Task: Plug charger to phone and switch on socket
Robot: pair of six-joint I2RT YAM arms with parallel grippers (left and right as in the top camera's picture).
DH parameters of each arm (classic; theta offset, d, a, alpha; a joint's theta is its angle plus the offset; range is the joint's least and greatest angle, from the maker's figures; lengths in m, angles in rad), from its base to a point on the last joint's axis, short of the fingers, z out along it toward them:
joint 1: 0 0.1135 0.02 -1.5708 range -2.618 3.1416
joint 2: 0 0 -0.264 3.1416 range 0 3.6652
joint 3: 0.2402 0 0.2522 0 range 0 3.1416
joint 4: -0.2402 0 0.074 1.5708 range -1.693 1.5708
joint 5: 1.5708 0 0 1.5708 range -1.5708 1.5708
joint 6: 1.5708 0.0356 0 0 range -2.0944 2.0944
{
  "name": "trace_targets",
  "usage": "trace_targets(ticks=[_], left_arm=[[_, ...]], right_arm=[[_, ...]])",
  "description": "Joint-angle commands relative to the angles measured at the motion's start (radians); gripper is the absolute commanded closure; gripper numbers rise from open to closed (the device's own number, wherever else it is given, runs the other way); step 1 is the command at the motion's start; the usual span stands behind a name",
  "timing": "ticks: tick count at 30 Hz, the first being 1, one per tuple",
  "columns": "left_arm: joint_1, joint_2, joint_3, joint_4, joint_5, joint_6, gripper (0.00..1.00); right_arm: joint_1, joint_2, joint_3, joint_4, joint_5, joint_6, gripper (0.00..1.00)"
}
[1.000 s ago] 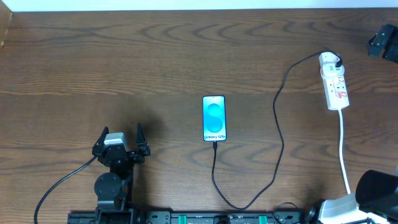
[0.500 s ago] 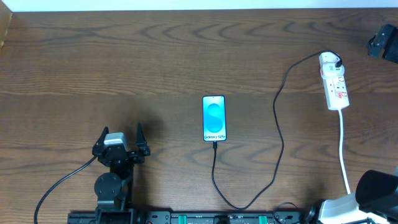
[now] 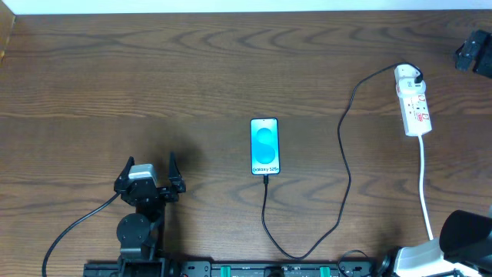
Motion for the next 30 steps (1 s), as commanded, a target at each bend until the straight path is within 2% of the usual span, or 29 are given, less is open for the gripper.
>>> trace_targets(ticks=[1, 14, 19, 21, 22, 30], left_arm=[[0.005, -0.007, -0.019, -0.041, -0.009, -0.001, 0.11], [0.005, -0.007, -0.019, -0.041, -0.009, -0.001, 0.11], [0.005, -0.007, -0.019, -0.041, -0.009, -0.001, 0.11], [0.005, -0.007, -0.019, -0.041, -0.009, -0.001, 0.11], [0.005, -0.007, -0.019, -0.041, -0.009, -0.001, 0.11], [0.005, -0.007, -0.019, -0.041, -0.009, -0.001, 0.11]], right_arm=[[0.004, -0.002, 0.0, 0.0, 0.0, 0.006, 0.01], [0.004, -0.002, 0.0, 0.0, 0.003, 0.006, 0.01], [0.003, -0.002, 0.0, -0.001, 0.087, 0.005, 0.01], [0.003, -0.002, 0.0, 0.0, 0.105, 0.006, 0.1], [0.003, -0.002, 0.0, -0.001, 0.105, 0.006, 0.01], [0.004, -0.031, -0.009, 0.0, 0.024, 0.006, 0.01]])
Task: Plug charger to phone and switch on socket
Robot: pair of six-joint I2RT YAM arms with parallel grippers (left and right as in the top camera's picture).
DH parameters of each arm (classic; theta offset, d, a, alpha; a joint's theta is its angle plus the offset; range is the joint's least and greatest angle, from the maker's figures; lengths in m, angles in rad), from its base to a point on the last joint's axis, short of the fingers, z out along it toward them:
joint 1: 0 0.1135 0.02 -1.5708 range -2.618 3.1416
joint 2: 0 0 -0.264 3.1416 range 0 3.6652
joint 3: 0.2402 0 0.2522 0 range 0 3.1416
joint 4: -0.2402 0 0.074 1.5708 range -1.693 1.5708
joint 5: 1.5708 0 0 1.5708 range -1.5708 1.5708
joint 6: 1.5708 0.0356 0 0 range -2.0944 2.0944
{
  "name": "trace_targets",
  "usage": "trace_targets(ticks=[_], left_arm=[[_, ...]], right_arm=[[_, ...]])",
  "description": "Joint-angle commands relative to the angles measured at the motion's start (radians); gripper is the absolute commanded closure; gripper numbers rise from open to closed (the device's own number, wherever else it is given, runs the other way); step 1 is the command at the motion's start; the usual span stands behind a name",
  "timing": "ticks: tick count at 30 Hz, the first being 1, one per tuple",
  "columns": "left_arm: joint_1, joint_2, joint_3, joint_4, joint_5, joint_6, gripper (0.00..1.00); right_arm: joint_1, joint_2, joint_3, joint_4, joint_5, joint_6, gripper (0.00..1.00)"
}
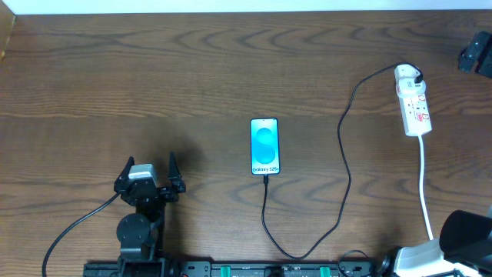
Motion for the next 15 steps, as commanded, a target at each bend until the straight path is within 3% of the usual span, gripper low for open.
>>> trace_targets(ticks=[1, 5, 15], left_arm=[[0.005, -0.007, -0.019, -0.041, -0.009, -0.001, 0.11], [0.005, -0.007, -0.019, -0.041, -0.009, -0.001, 0.11], [0.005, -0.007, -0.019, -0.041, -0.009, -0.001, 0.11]], right_arm=[[0.005, -0.04, -0.016, 0.002, -0.051, 0.001, 0.01], [0.026, -0.092, -0.089, 0.059, -0.076, 0.006, 0.01], [0.208, -0.357, -0.687, 0.609, -0.08, 0.027, 0.01]])
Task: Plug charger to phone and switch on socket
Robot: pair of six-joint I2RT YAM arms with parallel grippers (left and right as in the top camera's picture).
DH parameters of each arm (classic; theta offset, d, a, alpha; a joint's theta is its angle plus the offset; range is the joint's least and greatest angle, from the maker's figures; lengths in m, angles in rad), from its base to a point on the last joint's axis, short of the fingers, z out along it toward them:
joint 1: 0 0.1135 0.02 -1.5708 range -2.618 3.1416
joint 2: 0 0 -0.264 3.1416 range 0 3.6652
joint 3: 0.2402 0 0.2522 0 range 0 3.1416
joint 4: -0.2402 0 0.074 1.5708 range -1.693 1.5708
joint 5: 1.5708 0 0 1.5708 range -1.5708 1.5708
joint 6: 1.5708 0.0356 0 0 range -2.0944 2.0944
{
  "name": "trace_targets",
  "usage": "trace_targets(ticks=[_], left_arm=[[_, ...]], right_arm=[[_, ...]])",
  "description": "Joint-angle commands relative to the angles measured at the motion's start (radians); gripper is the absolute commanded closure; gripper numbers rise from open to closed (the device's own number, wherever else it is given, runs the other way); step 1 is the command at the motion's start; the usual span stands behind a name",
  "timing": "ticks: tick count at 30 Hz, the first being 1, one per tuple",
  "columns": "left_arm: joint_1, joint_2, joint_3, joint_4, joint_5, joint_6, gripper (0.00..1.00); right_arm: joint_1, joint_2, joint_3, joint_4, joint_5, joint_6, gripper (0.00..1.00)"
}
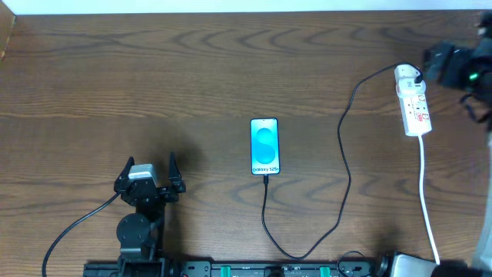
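The phone (264,146) lies face up mid-table, its screen lit blue. A black charger cable (343,165) runs from the phone's near end, loops toward the front edge, then climbs to a plug in the far end of the white socket strip (415,106) at the right. My right gripper (440,63) hovers blurred just right of that far end, and its fingers cannot be made out. At the front left, my left gripper (150,161) rests on the table with fingers apart and nothing between them.
The strip's white lead (425,185) runs down toward the front right corner. A black cable (73,231) trails from the left arm to the front edge. The table's far edge meets a white wall (231,6).
My right gripper has moved left from the table's far right edge and now sits beside the far end of the socket strip. The right arm's body has left the front right corner. Nothing else changed.
At both earlier moments my right gripper sat at the far right edge, away from the socket strip, while the phone lay lit with the cable in it. Now the right gripper is next to the strip's far end. The left arm has stayed parked throughout.
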Motion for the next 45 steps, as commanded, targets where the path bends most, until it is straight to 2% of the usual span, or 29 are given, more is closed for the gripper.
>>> trace_targets(ticks=[1, 11, 16, 21, 34, 45], left_arm=[[0.005, -0.007, -0.019, -0.041, -0.01, 0.0, 0.11], [0.005, -0.007, -0.019, -0.041, -0.01, 0.0, 0.11], [0.005, -0.007, -0.019, -0.041, -0.01, 0.0, 0.11], [0.005, -0.007, -0.019, -0.041, -0.01, 0.0, 0.11], [0.005, -0.007, -0.019, -0.041, -0.01, 0.0, 0.11], [0.005, -0.007, -0.019, -0.041, -0.01, 0.0, 0.11]], right_arm=[[0.064, -0.09, -0.212, 0.156, -0.008, 0.01, 0.01], [0.168, -0.317, -0.746, 0.683, -0.008, 0.01, 0.01], [0.172, -0.46, -0.953, 0.848, -0.011, 0.01, 0.01], [0.172, -0.62, -1.103, 0.937, -0.011, 0.01, 0.01], [0.172, -1.102, -1.443, 0.987, -0.011, 0.01, 0.01], [0.172, -1.373, -1.464, 0.692, -0.004, 0.008, 0.01]])
